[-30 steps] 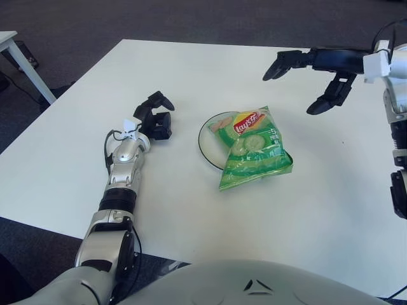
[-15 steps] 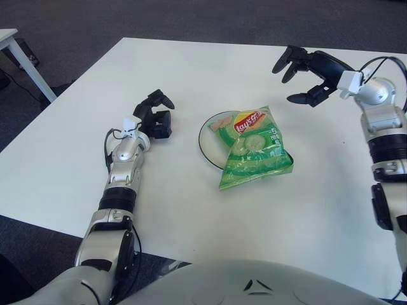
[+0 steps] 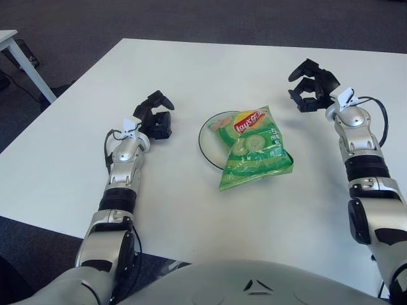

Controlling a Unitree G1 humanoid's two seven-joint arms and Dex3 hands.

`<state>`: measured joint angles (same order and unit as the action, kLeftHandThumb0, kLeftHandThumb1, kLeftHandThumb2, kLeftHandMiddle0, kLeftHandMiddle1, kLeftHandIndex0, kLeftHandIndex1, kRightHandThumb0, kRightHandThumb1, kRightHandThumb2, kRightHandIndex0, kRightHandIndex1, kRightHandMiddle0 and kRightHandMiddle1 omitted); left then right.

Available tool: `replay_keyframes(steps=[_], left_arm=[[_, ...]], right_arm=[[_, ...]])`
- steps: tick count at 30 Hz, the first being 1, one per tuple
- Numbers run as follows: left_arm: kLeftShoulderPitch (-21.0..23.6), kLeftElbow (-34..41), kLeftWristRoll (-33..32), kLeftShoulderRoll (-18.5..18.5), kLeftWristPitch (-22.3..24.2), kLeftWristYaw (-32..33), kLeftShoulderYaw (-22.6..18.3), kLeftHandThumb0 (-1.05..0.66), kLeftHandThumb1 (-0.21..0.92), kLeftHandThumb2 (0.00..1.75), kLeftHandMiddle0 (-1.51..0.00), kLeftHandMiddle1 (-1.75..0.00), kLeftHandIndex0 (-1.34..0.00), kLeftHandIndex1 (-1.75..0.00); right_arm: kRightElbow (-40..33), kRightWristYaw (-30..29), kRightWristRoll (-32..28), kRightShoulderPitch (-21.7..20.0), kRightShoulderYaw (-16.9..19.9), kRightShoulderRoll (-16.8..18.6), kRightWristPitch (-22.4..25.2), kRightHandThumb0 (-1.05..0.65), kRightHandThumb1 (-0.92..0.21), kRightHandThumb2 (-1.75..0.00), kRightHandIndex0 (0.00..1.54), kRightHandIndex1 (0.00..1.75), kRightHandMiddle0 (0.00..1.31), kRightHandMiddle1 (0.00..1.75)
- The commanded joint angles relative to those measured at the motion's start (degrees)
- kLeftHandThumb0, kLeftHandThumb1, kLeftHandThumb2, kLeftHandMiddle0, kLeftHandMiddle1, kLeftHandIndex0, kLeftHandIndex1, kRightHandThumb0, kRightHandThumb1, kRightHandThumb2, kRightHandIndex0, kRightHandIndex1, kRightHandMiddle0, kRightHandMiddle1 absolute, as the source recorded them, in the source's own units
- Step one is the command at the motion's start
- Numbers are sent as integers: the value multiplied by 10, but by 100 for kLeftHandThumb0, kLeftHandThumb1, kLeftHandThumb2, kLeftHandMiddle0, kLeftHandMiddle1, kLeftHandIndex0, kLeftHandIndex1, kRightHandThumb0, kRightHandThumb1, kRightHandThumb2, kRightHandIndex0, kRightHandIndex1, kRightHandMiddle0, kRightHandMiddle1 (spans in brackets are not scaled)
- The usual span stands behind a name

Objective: Put the snack into the plate.

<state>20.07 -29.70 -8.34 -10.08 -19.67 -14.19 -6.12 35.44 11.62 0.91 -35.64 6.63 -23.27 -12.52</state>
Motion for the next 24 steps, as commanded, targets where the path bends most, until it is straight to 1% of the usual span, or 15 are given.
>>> replay_keyframes(steps=[1,9,10,13,19,24], left_arm=[[-89,-44,5,38,6,11,8,-45,40,121,-122,-175,-55,-175],[-88,-45,6,36,10,14,8,-45,39,122,-123,-175,-55,-175],[-88,-46,7,37,9,15,8,-45,39,122,-123,-175,-55,-175],[-88,-46,8,38,6,18,7,-45,39,122,-123,-175,-55,-175],[-89,-47,6,39,3,15,7,-46,38,123,-123,-175,-56,-175],[-86,-52,4,41,-1,14,6,-45,39,123,-121,-175,-56,-175]], right_arm=[[13,-32,-32,16,30,31,17,-1,-44,-116,58,166,28,175],[10,-66,-45,33,52,49,15,-1,-38,-124,63,168,31,175],[15,-75,-47,41,58,54,13,-1,-37,-125,63,168,31,175],[25,-95,-51,56,69,65,9,-1,-32,-131,68,166,35,175],[16,-124,-45,77,67,82,13,-1,-23,-140,76,164,42,175],[-16,-139,-48,101,61,103,40,-1,-19,-145,79,163,45,175]])
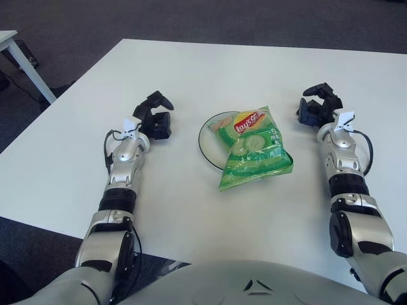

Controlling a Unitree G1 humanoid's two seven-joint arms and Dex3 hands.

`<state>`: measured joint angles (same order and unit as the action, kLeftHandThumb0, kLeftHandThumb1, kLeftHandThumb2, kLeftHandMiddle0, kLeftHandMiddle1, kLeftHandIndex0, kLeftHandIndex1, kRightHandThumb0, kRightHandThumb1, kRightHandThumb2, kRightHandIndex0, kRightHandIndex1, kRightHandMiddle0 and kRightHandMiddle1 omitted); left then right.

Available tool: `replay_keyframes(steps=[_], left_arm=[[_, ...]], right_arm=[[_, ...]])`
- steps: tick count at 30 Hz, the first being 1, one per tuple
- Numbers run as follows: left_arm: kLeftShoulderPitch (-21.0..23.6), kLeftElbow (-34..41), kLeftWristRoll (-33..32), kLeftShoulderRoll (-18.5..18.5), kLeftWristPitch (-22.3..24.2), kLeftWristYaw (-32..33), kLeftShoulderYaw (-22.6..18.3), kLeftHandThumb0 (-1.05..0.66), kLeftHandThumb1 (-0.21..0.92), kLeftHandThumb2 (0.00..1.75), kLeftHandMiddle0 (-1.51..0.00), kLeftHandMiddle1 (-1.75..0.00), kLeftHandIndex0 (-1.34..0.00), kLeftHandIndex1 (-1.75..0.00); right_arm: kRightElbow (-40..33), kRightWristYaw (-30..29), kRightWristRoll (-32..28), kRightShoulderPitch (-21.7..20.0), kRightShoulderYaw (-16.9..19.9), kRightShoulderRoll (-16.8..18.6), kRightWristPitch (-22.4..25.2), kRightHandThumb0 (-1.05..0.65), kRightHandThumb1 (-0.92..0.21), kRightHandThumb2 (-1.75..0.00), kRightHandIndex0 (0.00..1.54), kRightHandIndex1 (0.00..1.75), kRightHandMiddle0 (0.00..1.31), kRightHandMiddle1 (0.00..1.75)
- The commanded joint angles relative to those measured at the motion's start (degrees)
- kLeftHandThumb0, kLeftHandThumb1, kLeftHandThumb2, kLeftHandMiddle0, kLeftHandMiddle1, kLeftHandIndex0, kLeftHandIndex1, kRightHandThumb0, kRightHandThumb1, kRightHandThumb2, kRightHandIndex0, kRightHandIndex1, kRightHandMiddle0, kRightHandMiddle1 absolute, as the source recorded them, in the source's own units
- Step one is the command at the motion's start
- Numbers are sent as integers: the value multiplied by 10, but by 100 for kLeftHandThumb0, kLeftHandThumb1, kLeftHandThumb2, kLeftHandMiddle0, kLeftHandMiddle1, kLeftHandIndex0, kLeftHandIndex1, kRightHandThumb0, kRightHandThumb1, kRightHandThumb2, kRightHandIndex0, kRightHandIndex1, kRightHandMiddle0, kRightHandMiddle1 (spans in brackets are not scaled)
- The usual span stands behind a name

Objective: Put the snack into the plate.

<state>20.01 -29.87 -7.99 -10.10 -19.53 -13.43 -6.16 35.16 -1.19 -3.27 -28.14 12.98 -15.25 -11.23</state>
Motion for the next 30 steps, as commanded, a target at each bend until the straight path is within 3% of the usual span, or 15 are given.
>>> replay_keyframes(steps=[1,14,21,22,25,28,30], left_arm=[[-84,-54,1,40,-4,6,6,-45,39,123,-121,-175,-56,-175],[-78,-67,-4,39,-12,-1,3,-45,40,121,-120,-175,-54,-175],[-76,-70,-4,39,-13,0,2,-45,41,120,-117,-175,-54,-175],[-76,-71,-4,39,-14,1,1,-45,41,120,-118,-175,-54,-175],[-74,-75,-3,38,-21,2,0,-45,40,121,-120,-175,-54,-175],[-71,-81,-4,37,-25,-1,-1,-46,39,123,-122,-175,-56,-175],[-69,-85,-5,35,-28,-6,-1,-46,38,123,-123,-175,-56,-175]], right_arm=[[-19,-12,-10,30,-1,27,37,-1,-18,-145,79,163,45,175],[-60,-34,-50,57,21,68,110,-1,-8,-158,83,169,54,175],[-160,-76,-58,125,17,125,148,-1,0,-167,87,170,61,175],[-170,-80,-59,136,17,132,150,-18,-12,-153,98,172,60,175],[-165,-92,-56,158,25,146,126,-37,-28,-136,113,174,59,175],[-152,-108,-46,162,32,150,89,-44,-33,-130,119,174,59,175],[-142,-128,-25,163,32,151,34,-45,-34,-129,122,174,59,175]])
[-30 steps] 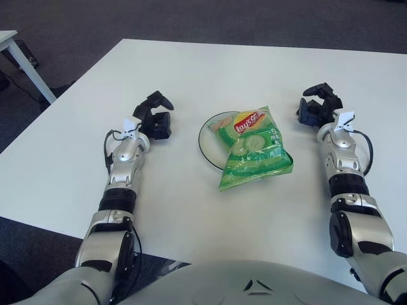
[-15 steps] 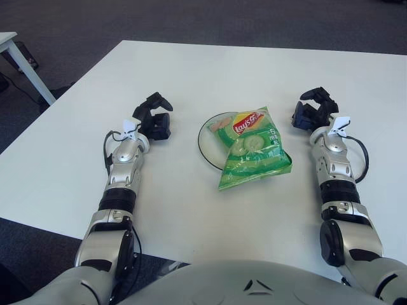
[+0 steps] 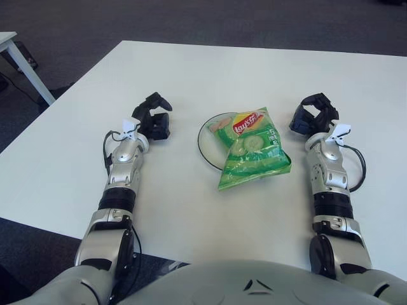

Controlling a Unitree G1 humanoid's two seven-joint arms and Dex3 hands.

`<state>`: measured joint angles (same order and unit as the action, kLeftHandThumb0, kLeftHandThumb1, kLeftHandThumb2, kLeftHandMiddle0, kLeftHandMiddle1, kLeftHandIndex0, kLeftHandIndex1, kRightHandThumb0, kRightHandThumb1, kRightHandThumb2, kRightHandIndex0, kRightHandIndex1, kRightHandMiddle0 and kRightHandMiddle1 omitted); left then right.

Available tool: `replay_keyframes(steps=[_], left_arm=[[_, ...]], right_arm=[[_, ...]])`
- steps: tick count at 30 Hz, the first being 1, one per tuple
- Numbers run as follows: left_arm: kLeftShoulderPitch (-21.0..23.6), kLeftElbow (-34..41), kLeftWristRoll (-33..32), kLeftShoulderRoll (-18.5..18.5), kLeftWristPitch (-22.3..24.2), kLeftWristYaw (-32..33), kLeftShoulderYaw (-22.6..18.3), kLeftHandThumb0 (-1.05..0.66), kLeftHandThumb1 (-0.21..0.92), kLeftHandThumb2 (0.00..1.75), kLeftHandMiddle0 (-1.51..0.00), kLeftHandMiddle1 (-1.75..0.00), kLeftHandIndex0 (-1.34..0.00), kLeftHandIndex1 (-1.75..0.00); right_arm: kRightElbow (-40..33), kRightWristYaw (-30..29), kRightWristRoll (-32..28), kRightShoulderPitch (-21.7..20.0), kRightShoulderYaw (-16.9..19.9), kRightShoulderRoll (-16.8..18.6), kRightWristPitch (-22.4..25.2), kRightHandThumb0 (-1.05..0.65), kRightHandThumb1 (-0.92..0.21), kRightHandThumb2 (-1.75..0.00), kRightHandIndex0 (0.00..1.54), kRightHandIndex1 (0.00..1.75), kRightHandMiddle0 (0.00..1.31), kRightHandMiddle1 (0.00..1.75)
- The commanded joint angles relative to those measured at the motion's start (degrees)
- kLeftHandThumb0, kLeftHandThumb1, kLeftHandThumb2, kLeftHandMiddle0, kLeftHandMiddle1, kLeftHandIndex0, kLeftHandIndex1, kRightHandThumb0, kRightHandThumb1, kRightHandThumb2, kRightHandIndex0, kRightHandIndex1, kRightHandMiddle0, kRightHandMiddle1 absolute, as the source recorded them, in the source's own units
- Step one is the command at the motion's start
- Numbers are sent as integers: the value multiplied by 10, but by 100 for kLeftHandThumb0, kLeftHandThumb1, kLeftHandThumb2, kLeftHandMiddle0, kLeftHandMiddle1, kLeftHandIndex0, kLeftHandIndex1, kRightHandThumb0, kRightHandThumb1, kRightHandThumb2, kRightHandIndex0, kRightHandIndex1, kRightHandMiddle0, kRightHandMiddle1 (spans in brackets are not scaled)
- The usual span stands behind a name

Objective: Put the snack into the plate.

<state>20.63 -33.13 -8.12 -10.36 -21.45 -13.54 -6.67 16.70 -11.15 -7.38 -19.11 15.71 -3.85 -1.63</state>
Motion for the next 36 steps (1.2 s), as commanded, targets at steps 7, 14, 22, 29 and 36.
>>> replay_keyframes(steps=[7,14,22,29,36], left_arm=[[-71,-64,-8,34,-16,-19,3,-46,38,123,-123,-175,-56,-175],[-69,-74,-3,35,-33,-17,3,-46,39,123,-123,-175,-56,-175],[-69,-77,0,33,-37,-15,5,-45,39,122,-124,-175,-55,-175],[-70,-71,-3,34,-26,-17,5,-45,40,122,-122,-175,-55,-175],[-71,-69,-2,36,-28,-14,5,-45,40,122,-123,-175,-55,-175]], right_arm=[[95,-76,64,59,0,31,-197,-48,-31,-133,127,175,62,175],[132,-79,77,46,-8,25,-238,-49,-28,-136,130,175,64,175],[172,-65,85,39,-16,14,-296,-49,-28,-136,132,175,64,175],[183,-44,67,33,-14,9,-269,-48,-31,-133,131,175,62,175],[157,-16,13,26,2,16,-192,-47,-35,-128,128,175,59,175]])
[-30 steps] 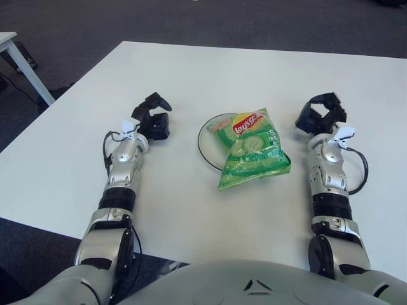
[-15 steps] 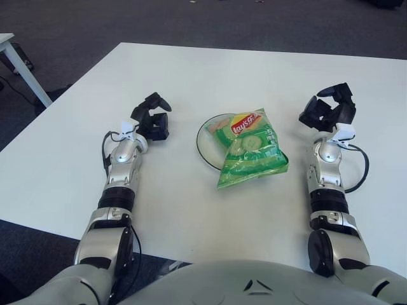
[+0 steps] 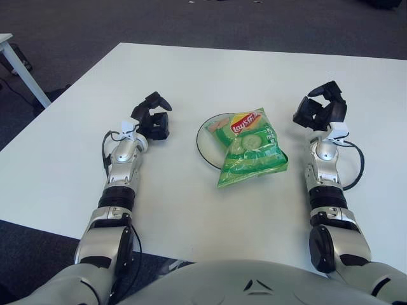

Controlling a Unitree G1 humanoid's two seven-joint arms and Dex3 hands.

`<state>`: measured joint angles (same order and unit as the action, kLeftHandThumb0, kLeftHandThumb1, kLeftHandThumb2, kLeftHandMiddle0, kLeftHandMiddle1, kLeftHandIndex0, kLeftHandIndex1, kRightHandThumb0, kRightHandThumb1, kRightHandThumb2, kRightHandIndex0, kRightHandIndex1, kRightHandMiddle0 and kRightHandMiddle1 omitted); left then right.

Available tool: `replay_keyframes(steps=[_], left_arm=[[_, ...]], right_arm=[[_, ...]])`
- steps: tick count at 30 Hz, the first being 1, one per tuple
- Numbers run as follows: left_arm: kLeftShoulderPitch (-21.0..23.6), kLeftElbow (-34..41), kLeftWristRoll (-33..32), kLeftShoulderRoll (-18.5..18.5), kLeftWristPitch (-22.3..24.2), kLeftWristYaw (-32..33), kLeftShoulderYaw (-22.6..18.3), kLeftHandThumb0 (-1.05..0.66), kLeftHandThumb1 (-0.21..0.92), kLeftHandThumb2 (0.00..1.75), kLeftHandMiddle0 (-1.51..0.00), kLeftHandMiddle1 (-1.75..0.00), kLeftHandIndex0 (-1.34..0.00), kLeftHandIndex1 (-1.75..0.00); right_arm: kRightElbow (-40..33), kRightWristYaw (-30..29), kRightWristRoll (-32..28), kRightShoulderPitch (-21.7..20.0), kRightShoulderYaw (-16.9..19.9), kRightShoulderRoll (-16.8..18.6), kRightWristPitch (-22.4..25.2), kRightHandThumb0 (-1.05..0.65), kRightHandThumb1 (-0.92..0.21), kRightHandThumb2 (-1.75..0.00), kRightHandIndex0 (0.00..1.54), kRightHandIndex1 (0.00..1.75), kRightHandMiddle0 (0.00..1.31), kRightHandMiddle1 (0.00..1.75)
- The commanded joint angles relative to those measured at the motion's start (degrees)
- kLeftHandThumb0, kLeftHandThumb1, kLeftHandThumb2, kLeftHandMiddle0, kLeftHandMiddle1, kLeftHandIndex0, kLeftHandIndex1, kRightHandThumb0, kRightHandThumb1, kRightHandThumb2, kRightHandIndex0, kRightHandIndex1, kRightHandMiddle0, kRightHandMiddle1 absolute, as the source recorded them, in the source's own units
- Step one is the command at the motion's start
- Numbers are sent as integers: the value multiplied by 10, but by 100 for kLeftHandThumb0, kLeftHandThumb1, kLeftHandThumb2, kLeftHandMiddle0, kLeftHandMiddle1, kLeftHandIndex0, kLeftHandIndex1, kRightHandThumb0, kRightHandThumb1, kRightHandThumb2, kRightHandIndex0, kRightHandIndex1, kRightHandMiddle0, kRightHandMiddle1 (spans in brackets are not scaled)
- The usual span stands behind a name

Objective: Put the snack into the plate.

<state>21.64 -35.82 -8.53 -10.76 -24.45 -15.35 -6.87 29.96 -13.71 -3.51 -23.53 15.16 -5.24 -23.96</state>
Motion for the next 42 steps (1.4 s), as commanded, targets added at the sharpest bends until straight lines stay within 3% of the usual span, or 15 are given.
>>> replay_keyframes(steps=[1,13,21,29,42], left_arm=[[-80,-42,2,41,1,5,7,-45,40,122,-124,-175,-55,-175],[-78,-44,3,42,-1,2,9,-45,40,122,-124,-175,-55,-175],[-75,-49,3,43,-3,1,9,-45,41,120,-121,-175,-54,-175],[-75,-47,0,46,-1,0,8,-45,42,119,-120,-175,-53,-175],[-77,-40,-3,49,7,1,8,-44,44,117,-117,-175,-52,-175]], right_arm=[[21,12,-29,70,8,30,37,-47,-35,-127,128,175,59,175],[-26,44,-72,67,13,20,168,-46,-37,-125,130,175,57,175],[-72,98,-71,72,-4,-14,278,-47,-34,-129,129,175,59,175],[-97,127,-65,82,-15,-27,307,-48,-33,-129,128,175,60,175],[-117,126,-53,90,-21,-30,315,-47,-34,-129,127,175,60,175]])
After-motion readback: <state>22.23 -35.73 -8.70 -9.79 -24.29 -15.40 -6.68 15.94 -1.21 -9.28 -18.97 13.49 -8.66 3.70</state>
